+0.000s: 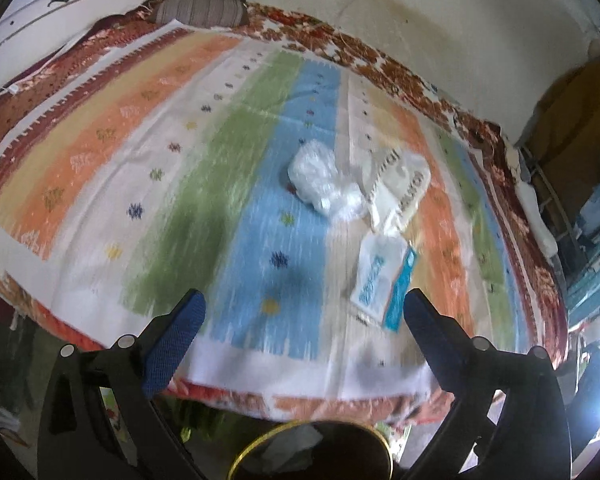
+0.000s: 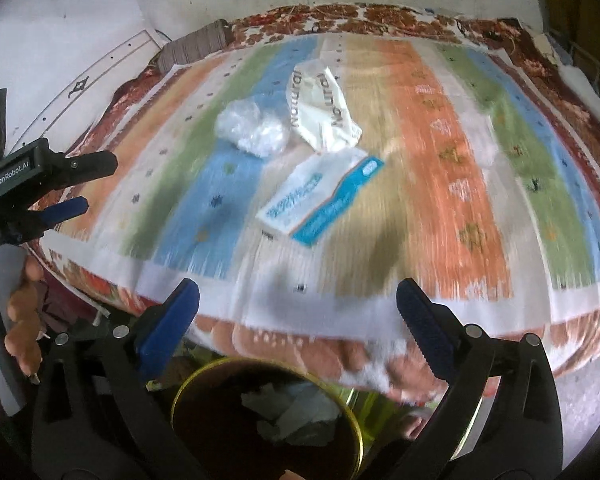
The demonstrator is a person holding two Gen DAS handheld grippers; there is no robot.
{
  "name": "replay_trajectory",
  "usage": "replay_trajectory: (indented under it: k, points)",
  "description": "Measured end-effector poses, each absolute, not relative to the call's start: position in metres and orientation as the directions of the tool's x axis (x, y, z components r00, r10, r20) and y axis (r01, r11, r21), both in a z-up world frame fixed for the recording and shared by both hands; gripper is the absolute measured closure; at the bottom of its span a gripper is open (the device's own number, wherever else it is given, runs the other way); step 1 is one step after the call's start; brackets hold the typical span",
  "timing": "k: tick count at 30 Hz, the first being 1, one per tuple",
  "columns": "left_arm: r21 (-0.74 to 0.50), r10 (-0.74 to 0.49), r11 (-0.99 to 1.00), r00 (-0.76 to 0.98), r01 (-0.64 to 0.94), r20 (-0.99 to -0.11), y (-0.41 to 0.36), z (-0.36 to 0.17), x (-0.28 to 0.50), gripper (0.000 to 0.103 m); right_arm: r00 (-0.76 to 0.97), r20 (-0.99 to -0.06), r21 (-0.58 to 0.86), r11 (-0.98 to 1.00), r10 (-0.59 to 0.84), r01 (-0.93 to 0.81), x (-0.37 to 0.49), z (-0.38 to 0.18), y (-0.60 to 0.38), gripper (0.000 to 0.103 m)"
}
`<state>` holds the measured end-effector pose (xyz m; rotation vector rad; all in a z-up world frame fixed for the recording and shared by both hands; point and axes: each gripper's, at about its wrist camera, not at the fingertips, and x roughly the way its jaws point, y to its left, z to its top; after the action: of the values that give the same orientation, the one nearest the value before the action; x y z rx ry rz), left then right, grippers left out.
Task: Collect trash
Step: 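Move the left gripper to the clear plastic bag while the right gripper approaches the white 'Natural' bag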
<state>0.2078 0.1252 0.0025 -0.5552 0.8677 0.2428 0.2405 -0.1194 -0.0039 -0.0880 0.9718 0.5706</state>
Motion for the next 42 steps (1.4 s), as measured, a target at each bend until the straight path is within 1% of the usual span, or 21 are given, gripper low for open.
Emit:
replay_trajectory:
  k: [3, 8, 11, 14, 16, 21, 26, 29, 32, 38, 40, 41, 42]
  points:
    - [-0.373, -0.007, 0.817, 0.639, -0.441, -0.769, 0.136, -0.002, 0.215, 0.006, 0.466, -0.78, 0.159, 0.851, 0.419, -0.5, 0.253, 0.0, -0.115, 0.009]
    - [-0.435, -0.044, 0.768, 0.639, -0.47, -0.768, 0.155, -0.018, 0.229, 0.006, 0.499, -0.743, 0.16, 0.843, 0.446, -0.514, 0.27, 0.006, -0.108, 0.009]
    - [-0.44, -0.034, 0.75, 0.636, -0.493, -0.771, 0.164, -0.024, 0.236, 0.006, 0.507, -0.75, 0.149, 0.856, 0.424, -0.495, 0.285, 0.001, -0.106, 0.009]
    - [-0.436, -0.035, 0.727, 0.607, -0.53, -0.794, 0.166, -0.036, 0.242, 0.006, 0.49, -0.749, 0.189, 0.852, 0.446, -0.488, 0.3, -0.003, -0.103, 0.009]
    - [-0.435, -0.037, 0.727, 0.602, -0.532, -0.798, 0.167, -0.04, 0.247, 0.006, 0.492, -0.746, 0.186, 0.849, 0.45, -0.495, 0.305, -0.005, -0.1, 0.009]
    - [-0.407, -0.017, 0.762, 0.613, -0.503, -0.79, 0.164, -0.043, 0.263, 0.006, 0.503, -0.743, 0.178, 0.855, 0.442, -0.487, 0.322, -0.008, -0.094, 0.01]
    - [-0.431, -0.038, 0.78, 0.652, -0.454, -0.757, 0.168, -0.048, 0.281, 0.006, 0.517, -0.72, 0.181, 0.845, 0.462, -0.503, 0.332, 0.0, -0.089, 0.01]
    - [-0.43, -0.046, 0.797, 0.667, -0.424, -0.744, 0.169, -0.052, 0.291, 0.008, 0.52, -0.721, 0.174, 0.846, 0.458, -0.504, 0.342, -0.004, -0.085, 0.01]
    - [-0.421, -0.038, 0.808, 0.676, -0.413, -0.736, 0.171, -0.055, 0.299, 0.008, 0.52, -0.73, 0.156, 0.848, 0.445, -0.507, 0.354, -0.01, -0.079, 0.015]
    - [-0.429, -0.058, 0.809, 0.672, -0.401, -0.738, 0.175, -0.063, 0.318, 0.01, 0.519, -0.728, 0.152, 0.843, 0.449, -0.516, 0.373, -0.018, -0.067, 0.016]
    - [-0.431, -0.068, 0.812, 0.67, -0.393, -0.739, 0.174, -0.065, 0.323, 0.011, 0.52, -0.727, 0.148, 0.841, 0.45, -0.52, 0.379, -0.02, -0.063, 0.02]
    - [-0.429, -0.071, 0.815, 0.668, -0.389, -0.74, 0.174, -0.067, 0.325, 0.011, 0.523, -0.724, 0.143, 0.84, 0.449, -0.523, 0.382, -0.02, -0.062, 0.025]
    - [-0.428, -0.075, 0.819, 0.668, -0.383, -0.74, 0.174, -0.068, 0.328, 0.011, 0.545, -0.717, 0.121, 0.847, 0.435, -0.518, 0.385, -0.019, -0.06, 0.026]
